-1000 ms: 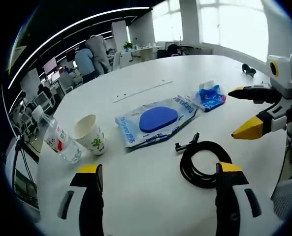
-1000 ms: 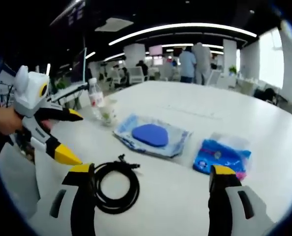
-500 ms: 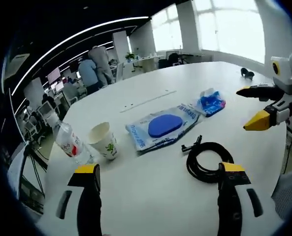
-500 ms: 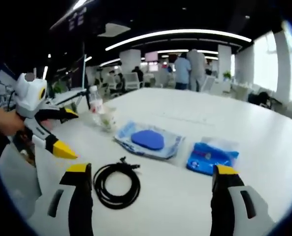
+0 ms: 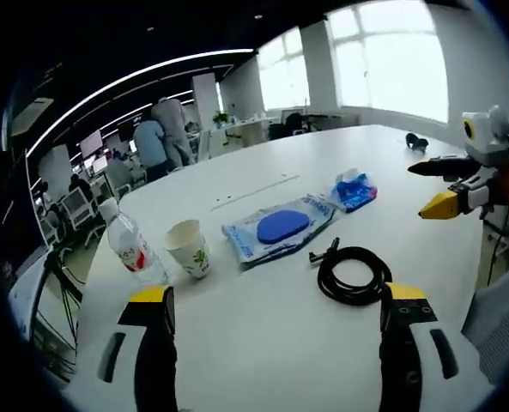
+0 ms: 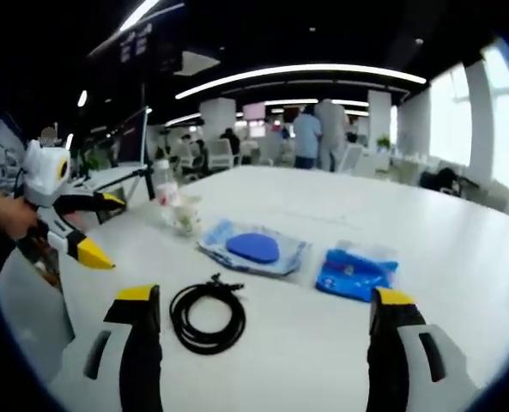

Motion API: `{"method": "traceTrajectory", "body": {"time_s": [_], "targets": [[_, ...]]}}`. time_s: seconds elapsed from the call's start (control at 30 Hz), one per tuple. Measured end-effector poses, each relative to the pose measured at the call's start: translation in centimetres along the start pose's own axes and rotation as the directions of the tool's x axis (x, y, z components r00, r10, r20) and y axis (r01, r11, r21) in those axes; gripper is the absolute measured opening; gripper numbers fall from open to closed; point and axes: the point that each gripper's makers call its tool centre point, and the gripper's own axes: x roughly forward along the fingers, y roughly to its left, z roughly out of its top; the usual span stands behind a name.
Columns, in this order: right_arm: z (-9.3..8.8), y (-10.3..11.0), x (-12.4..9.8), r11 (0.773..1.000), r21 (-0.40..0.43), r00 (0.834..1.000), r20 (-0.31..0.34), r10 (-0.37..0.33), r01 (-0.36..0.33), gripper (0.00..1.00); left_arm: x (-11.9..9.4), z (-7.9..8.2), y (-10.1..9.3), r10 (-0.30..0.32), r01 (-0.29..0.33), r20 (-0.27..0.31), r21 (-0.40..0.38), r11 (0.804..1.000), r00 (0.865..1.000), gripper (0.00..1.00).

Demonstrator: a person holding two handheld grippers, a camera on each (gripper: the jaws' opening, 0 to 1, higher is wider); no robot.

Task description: Arrange the tabletop items into an orderly group along one side of the table until the central work area is clear of visible clutter.

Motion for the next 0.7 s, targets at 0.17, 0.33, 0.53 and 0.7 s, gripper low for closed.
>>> {"method": "traceTrajectory", "body": {"time_s": [0.17,0.33,0.53,0.7], "targets": [[-0.6,0.7,-0.5,0.999,-0.036,1.0,-0.02,0.004,-0.004,1.0,-1.5,0.0,0.3,-0.003,0.004,0.041,-0.008,1.0,0.999,0.99],[0.1,2.0,-1.3,0.999,-0.043,1.0,-0.022,0.0,-0.001,1.0,-3.0,-1.1,0.5,-0.014,0.014,0.057,-0.003,1.0,0.998,0.99],[1.1,2.2,-2.5,0.998,0.021,0.999,-0.004,-0.053,0.053,1.0,-4.4,-1.5,1.3,0.007,-0.006,0.082,-0.016,1.0,0.997,0.99],[1.3,2.0,-3.4,0.995,0.055,0.996,0.004,-0.087,0.087,1.0,-5.3,-1.9,1.4,-0.003,0.004,0.097,-0.007,1.0,0.995,0.99]]}}
